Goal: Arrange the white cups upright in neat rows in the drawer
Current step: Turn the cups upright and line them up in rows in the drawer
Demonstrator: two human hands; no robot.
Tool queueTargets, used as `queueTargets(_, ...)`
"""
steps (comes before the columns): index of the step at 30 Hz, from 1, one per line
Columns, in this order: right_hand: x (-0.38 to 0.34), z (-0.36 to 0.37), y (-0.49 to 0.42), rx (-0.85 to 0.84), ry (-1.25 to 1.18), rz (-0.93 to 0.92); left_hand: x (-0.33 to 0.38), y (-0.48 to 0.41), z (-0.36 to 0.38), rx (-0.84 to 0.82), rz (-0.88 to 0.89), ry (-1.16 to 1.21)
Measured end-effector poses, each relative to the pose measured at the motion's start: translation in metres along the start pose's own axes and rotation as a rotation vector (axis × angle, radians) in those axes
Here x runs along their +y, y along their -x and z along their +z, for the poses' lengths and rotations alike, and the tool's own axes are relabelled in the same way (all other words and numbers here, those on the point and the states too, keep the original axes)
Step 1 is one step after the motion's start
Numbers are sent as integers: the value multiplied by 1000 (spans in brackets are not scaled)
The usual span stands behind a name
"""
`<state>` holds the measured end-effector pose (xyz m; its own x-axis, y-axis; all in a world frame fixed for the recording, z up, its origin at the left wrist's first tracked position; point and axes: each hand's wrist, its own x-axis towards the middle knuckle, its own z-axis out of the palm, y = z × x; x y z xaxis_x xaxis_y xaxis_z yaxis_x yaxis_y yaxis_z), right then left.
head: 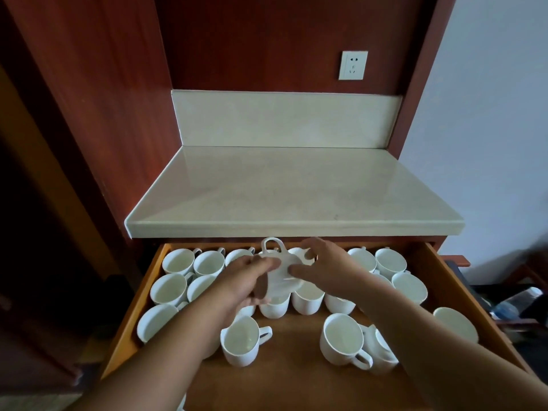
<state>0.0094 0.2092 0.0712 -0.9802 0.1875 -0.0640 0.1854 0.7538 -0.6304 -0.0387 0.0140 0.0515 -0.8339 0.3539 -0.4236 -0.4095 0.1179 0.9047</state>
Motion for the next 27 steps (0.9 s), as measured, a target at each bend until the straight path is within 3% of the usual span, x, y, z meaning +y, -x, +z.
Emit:
queueTargets(2, -4, -1, 8, 36, 175, -191, 11, -4, 9, 35, -69, -116)
queueTargets(4, -7, 4, 18, -37, 303, -326, 22, -1, 22, -26, -86, -401)
queueTargets(7, -8, 16, 25, 42, 517, -398, 30, -2, 34, -77, -90, -675)
queueTargets(10, -8, 21, 26, 131, 545, -382, 27, 0, 29, -85, -46, -499)
queueTargets(13, -6, 25, 26, 192, 558, -407, 21, 1, 16, -203, 24, -417)
queueTargets(17, 1, 31, 18, 54, 496, -268, 12, 0, -11, -314, 56, -445)
queueTargets(19, 7, 38, 17, -35, 429, -171, 0, 3, -28, -294, 113, -604)
queueTargets(23, 17, 60, 26, -160, 348, -65, -35, 14, -56, -195, 271, -1238)
queueTargets(27, 23, 74, 31, -252, 380, -48, -65, 15, -57, -291, 380, -1533)
